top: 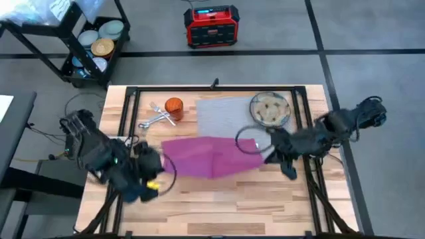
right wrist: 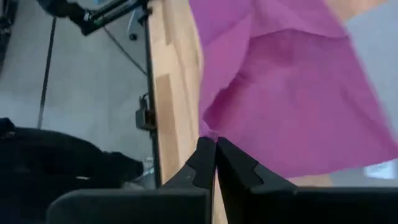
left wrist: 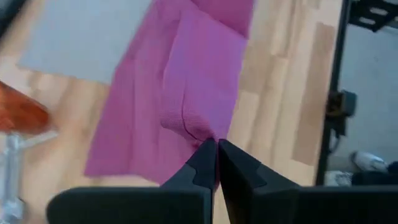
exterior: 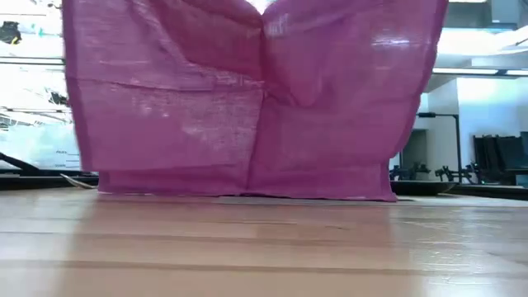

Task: Set table place
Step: Fold the purple napkin

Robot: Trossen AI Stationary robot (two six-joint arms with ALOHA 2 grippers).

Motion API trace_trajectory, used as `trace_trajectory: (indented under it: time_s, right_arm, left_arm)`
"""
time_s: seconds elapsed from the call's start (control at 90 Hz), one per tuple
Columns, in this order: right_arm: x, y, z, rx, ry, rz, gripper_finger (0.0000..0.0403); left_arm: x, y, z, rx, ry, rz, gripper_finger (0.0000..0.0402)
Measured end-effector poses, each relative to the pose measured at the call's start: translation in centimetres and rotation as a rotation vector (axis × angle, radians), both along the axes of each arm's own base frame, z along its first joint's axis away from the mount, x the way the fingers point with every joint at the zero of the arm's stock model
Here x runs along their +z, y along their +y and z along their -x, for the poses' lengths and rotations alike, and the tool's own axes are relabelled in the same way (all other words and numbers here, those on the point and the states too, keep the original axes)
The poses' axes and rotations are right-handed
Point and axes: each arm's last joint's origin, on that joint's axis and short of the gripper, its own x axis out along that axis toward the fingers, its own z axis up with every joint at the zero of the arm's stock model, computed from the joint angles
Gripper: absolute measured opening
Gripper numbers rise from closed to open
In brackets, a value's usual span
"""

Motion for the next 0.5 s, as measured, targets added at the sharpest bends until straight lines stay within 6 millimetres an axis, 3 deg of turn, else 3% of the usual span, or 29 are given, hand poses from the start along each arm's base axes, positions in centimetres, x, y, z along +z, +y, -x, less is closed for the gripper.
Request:
trace_trajectory:
  time_s: [0.233,0.5]
  right_arm:
    - [-4.8,4.4,-0.2,0.017,-0.016,-0.122,0.0000]
    - [-11.4,6.9,0.1,-0.017,-0.029,-0.303,0.0000]
  left_arm:
    - [-3.4,-6.0,0.7,0.078,0.030,0.075,0.0000]
    - [-8.4,-11.5,-0.2,0.126,0.092,0.120,0.0000]
